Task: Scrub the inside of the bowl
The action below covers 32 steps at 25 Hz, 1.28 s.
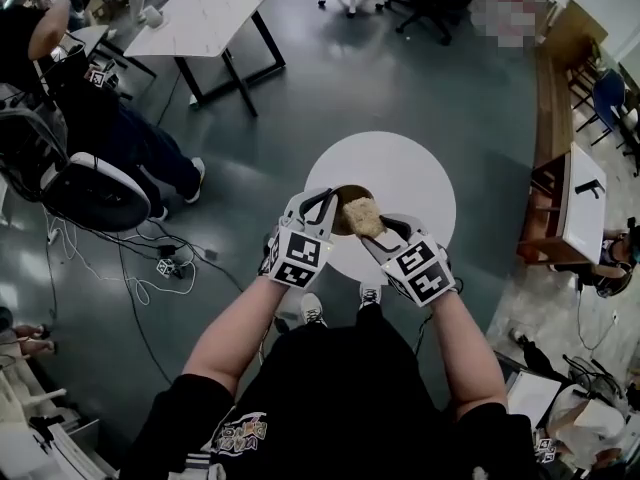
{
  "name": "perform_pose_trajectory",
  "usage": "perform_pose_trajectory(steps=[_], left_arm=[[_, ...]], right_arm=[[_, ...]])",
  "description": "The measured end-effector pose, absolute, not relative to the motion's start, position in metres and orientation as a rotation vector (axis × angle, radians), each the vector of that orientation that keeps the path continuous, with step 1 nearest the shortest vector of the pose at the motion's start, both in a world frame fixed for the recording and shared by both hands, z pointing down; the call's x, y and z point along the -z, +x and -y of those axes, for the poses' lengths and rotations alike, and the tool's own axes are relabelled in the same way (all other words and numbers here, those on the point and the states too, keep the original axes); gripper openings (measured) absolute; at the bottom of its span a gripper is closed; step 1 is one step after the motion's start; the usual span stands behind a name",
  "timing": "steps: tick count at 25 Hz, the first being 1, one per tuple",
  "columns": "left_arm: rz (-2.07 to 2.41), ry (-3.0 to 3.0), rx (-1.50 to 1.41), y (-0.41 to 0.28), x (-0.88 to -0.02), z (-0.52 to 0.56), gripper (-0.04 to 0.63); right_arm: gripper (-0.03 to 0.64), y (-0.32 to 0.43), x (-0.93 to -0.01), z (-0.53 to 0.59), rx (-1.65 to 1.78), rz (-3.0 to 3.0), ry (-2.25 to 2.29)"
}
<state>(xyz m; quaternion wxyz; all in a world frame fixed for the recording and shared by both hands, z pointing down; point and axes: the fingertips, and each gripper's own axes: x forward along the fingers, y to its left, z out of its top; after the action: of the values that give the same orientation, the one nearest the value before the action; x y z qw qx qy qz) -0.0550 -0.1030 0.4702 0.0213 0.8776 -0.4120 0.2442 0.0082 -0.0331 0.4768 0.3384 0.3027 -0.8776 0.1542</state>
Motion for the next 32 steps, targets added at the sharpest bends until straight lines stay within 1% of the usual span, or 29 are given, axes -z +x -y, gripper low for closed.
perform_pose_trajectory(steps=[4, 7, 12, 14, 19, 23, 32], left_arm=[[1.212, 2.727, -0.756, -0.066, -0.471, 0.107, 0.02], [1.016, 2.791, -0.701, -0.06, -0.466, 0.095, 0.02], [0.595, 2.838, -0.541, -0.038, -0.45, 0.067, 0.02], [0.474, 2.862, -0.559, -0.032, -0.445, 0.058, 0.02], [0.24, 2.932, -0.739, -0.022, -0.448, 0.038, 0.019], [0.267, 2.946, -0.781, -0.019, -0.45, 0.041, 0.019], [0.627, 2.782, -0.585, -0.041, -0.447, 0.079, 0.018]], right_arm=[[0.206, 0.032, -0.447, 0.046, -0.346, 2.346, 0.922], [0.206, 0.05, -0.438, 0.058, -0.332, 2.383, 0.983], [0.206, 0.055, -0.445, 0.059, -0.18, 2.427, 0.816], [0.206, 0.049, -0.452, 0.052, -0.088, 2.419, 0.701], [0.206, 0.031, -0.46, 0.04, 0.051, 2.386, 0.503], [0.206, 0.028, -0.465, 0.041, 0.112, 2.345, 0.496], [0.206, 0.053, -0.458, 0.044, 0.02, 2.37, 0.632]])
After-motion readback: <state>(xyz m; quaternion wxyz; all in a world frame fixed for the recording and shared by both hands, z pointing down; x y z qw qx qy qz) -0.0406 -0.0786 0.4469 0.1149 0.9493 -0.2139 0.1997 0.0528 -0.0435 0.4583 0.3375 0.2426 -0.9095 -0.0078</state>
